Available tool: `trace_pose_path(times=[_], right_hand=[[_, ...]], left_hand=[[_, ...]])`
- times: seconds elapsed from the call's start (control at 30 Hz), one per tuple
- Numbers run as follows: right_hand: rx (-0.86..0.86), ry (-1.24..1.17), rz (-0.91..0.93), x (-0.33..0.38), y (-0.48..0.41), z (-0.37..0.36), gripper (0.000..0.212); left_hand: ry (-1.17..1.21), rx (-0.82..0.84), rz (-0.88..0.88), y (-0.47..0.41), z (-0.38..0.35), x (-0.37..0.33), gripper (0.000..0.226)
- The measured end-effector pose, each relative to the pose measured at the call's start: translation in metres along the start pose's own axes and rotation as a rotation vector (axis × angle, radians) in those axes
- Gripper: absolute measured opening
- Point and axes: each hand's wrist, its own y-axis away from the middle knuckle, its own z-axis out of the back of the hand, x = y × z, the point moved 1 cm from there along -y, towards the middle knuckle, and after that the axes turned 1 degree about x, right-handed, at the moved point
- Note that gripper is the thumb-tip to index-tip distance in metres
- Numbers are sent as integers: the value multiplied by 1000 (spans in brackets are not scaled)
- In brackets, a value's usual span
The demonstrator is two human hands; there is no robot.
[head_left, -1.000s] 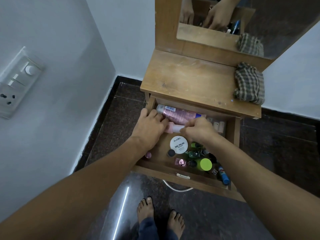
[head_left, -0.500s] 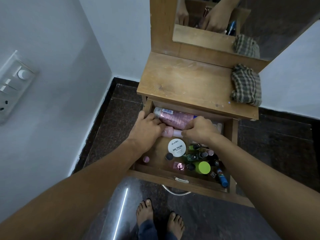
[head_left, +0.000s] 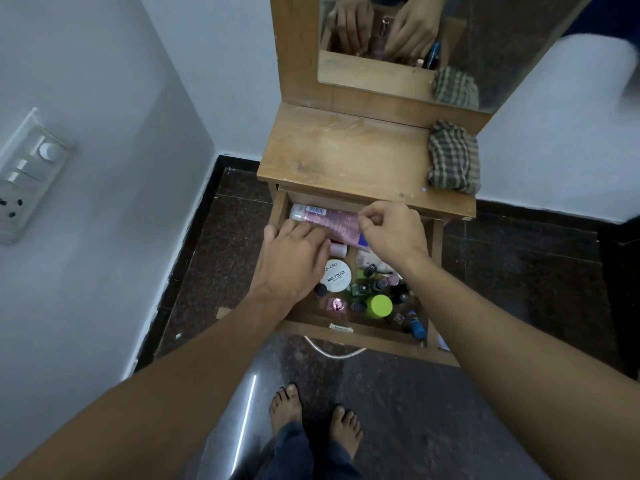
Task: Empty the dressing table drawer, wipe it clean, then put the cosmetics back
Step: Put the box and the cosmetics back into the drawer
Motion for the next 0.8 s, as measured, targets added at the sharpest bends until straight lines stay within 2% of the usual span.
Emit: trace_pose_path(times=[0.1, 0.17, 0.23, 0.3, 0.37, 0.43, 0.6, 0.8], right_hand=[[-133, -33, -57, -13, 21, 23, 18], [-125, 40, -101, -30, 39, 41, 19], [-20, 167, -134, -48, 57, 55, 16], [177, 344, -150, -63, 74, 62, 15], [375, 545, -125, -72, 88, 60, 20], [476, 690, -74, -76, 94, 55, 30], [479, 828, 4, -74, 93, 42, 42], [533, 952, 25, -60, 84, 32, 30]], left_hand=[[71, -12, 51, 15, 4, -19, 24], [118, -41, 74, 25, 4, -25, 26], [158, -65, 94, 34, 3, -27, 27], [183, -74, 112, 41, 2, -30, 28], [194, -79, 129, 46, 3, -32, 29], [203, -72, 143, 48, 3, -34, 30], [171, -44, 153, 48, 0, -30, 37], [155, -49, 174, 46, 0, -22, 40]])
